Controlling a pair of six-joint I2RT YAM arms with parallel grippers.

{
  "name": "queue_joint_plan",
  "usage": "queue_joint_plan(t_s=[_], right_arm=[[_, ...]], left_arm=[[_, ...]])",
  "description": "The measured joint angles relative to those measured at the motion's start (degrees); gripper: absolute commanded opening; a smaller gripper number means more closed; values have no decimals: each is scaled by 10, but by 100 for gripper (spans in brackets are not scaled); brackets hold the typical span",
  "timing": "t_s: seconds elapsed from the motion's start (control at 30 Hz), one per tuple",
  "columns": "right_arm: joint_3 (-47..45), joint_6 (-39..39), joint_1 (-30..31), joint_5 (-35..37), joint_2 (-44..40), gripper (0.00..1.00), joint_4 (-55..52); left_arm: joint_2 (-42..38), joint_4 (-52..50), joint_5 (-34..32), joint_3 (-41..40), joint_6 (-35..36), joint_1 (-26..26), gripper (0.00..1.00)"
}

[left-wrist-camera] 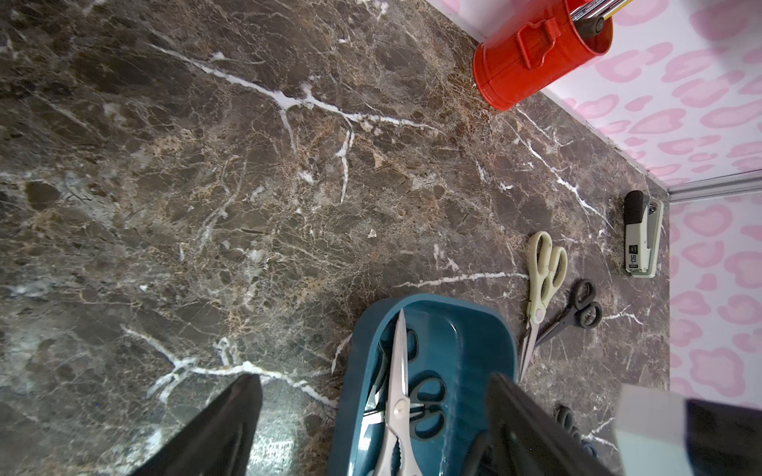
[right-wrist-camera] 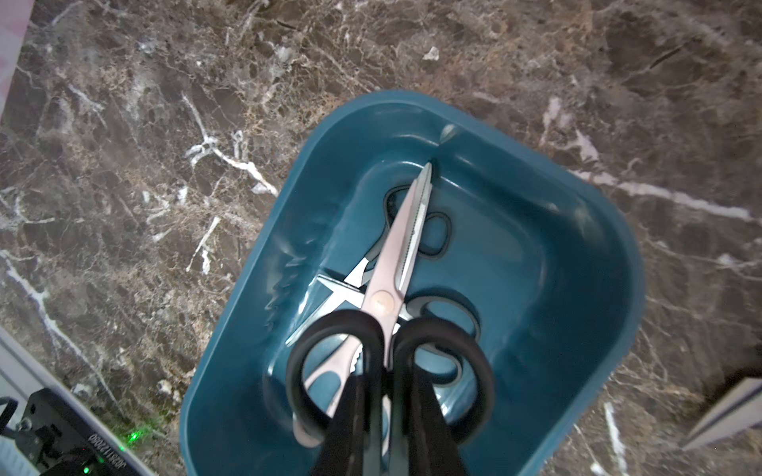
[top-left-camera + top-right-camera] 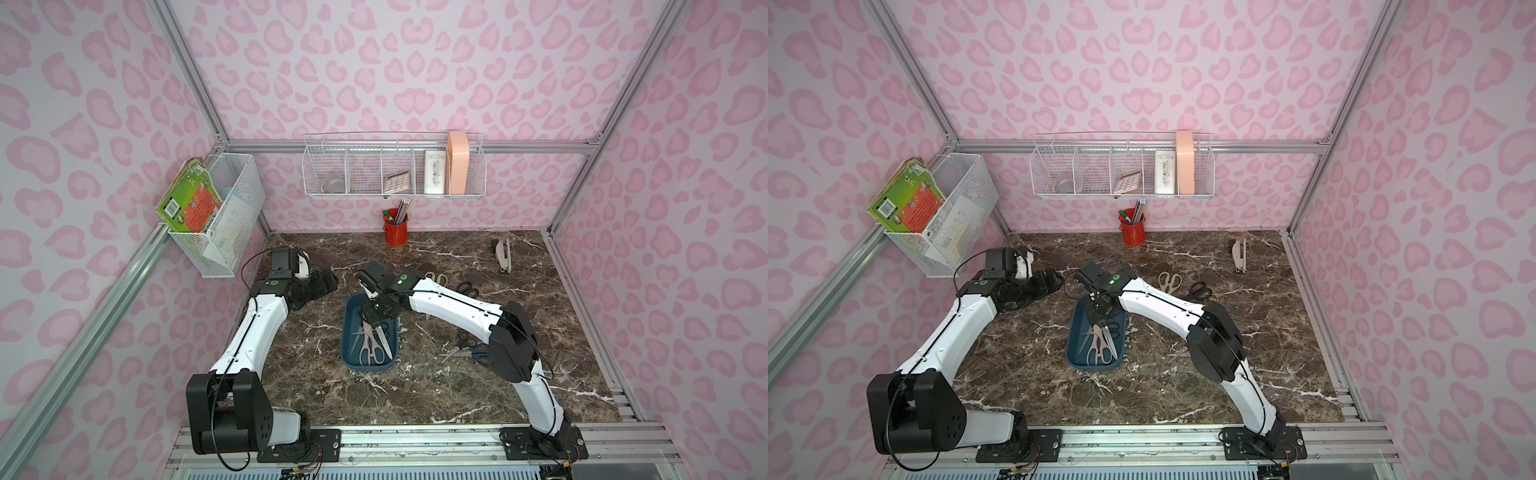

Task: Put the scissors into the storage box
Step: Place the scissors in the storage box.

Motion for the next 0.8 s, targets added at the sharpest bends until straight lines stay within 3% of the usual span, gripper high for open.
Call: queue_joint_plan(t_s=[0.4,0.47,0.67,0.8], right_arm=[[-46,35,-1,8,32,0,45],[-50,40,-4,9,37,9,51],[-53,47,-7,9,47,24,56],[-52,47,-7,9,44,41,61]], left_arm=[[-3,3,5,-2,-2,4,90],[-3,4,7,-2,-2,4,90],[-5,4,12,-3,-4,5,90],[-7,4,12,-5,-4,5,90]])
